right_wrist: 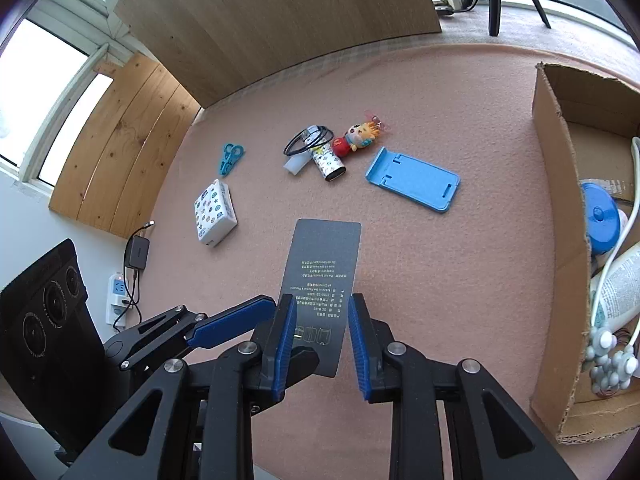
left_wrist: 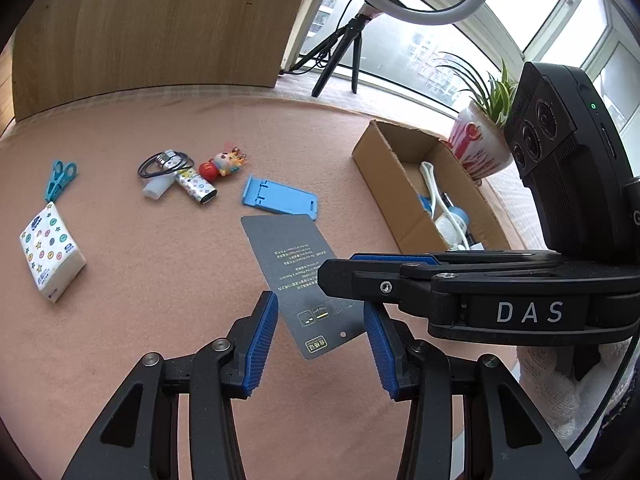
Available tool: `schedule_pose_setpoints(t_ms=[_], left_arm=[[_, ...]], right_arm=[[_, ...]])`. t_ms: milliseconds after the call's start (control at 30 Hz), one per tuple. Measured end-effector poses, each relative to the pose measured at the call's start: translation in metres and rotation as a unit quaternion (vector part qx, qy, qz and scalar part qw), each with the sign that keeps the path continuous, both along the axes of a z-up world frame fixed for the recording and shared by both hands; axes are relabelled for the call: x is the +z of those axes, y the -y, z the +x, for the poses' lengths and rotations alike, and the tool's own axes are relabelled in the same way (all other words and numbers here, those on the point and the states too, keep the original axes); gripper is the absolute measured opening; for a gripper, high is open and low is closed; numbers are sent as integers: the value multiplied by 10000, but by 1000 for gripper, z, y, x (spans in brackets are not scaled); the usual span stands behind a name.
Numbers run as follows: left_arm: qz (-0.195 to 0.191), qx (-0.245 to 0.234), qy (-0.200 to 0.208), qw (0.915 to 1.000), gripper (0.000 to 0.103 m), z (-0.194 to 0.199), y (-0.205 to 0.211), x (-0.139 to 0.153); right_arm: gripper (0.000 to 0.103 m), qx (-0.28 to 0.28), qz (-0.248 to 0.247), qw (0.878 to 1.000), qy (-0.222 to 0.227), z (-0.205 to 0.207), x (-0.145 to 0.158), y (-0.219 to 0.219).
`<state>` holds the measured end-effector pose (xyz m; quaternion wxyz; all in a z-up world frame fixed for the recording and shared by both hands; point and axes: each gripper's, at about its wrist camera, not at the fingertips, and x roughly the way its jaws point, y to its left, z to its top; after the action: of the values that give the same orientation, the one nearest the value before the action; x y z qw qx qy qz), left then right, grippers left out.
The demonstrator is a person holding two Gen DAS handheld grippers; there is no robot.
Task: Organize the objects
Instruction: 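Carry the black card with the right gripper over the box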
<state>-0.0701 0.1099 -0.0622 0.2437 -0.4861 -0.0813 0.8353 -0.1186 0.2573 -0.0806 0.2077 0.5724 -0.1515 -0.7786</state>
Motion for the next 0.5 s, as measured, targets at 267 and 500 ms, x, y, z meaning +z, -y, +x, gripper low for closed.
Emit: schedule_pose_setpoints(t_ms=[267, 500], left_arm=[[162, -546, -261, 9980, 48, -14, -67, 22], [211, -1054, -334, 9936, 48, -18, -133, 27]], right_arm=[[24, -656, -18, 9974, -308, 10, 28, -70], [24, -1218, 26, 9919, -374, 20, 36, -133]])
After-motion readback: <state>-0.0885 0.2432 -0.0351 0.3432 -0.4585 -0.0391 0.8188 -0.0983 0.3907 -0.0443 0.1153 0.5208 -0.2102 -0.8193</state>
